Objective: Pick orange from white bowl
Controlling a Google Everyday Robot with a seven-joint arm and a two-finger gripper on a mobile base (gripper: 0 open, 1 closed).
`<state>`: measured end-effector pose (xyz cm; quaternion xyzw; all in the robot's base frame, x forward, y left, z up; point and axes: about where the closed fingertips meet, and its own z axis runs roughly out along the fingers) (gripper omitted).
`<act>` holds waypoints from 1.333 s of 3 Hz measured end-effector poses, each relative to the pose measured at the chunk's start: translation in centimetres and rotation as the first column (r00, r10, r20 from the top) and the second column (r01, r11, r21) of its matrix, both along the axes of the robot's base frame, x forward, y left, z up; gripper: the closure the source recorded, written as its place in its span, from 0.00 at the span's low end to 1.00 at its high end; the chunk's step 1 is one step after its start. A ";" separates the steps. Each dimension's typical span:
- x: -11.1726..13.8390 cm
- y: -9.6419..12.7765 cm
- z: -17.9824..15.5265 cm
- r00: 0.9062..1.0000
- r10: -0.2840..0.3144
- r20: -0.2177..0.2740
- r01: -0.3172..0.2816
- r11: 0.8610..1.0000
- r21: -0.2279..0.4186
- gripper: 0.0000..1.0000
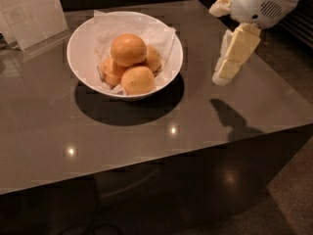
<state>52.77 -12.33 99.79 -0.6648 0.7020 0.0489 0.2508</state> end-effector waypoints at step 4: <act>8.4 11.9 -4.5 0.969 0.225 -0.098 -0.214 0.971 0.109 0.00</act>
Offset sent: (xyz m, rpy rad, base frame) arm 0.0886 0.1282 -0.0478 0.1032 0.1537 0.2669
